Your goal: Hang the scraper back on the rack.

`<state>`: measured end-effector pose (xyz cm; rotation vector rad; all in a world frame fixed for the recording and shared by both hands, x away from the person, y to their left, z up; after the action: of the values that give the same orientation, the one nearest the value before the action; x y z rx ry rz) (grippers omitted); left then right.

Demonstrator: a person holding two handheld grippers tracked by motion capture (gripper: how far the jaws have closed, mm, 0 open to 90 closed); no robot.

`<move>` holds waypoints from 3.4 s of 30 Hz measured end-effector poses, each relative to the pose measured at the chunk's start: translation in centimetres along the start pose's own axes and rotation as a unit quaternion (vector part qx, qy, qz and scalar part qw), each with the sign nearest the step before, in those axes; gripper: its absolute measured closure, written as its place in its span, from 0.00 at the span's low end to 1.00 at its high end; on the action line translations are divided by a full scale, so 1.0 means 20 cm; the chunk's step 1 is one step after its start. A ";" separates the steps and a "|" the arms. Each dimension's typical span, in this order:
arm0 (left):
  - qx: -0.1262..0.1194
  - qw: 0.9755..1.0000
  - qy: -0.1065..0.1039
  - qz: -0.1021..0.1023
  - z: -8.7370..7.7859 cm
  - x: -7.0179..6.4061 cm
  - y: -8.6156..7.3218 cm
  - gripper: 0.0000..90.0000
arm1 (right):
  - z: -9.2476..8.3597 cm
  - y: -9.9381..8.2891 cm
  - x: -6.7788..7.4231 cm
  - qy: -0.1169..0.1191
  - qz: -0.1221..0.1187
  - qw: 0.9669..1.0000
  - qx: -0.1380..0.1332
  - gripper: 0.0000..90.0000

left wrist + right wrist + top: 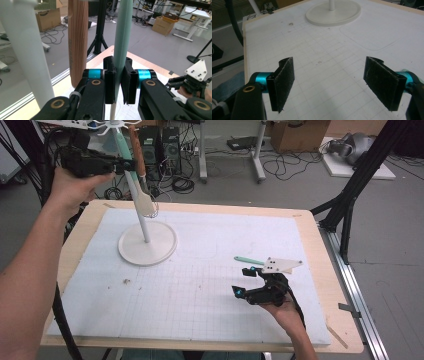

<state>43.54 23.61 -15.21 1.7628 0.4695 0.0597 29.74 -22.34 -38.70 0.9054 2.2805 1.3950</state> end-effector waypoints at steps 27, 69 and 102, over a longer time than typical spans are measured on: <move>-0.005 0.999 0.027 -0.017 0.01 0.04 -0.01 0.91 | 0.00 0.01 0.03 0.003 -0.014 1.000 -0.006 0.26; 0.011 0.996 0.092 0.002 -0.11 -0.06 -0.13 0.52 | -0.02 0.00 0.03 -0.003 -0.007 1.000 -0.010 0.25; 0.022 0.996 0.081 0.016 -0.14 -0.21 -0.32 0.37 | -0.04 0.00 0.00 -0.015 -0.003 1.000 -0.017 0.24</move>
<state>37.11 25.91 -19.61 1.8167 0.5635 0.2180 29.41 -22.83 -38.30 0.9024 2.2284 1.4052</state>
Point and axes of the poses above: each handheld gripper's, and its own axes: z roughly forward along the jaws, y roughly out of its top, x roughly to its left, the point moved 1 cm from there along z, roughly forward along the jaws, and after that the axes turned 12 degrees about -y, right-handed, at the moved point
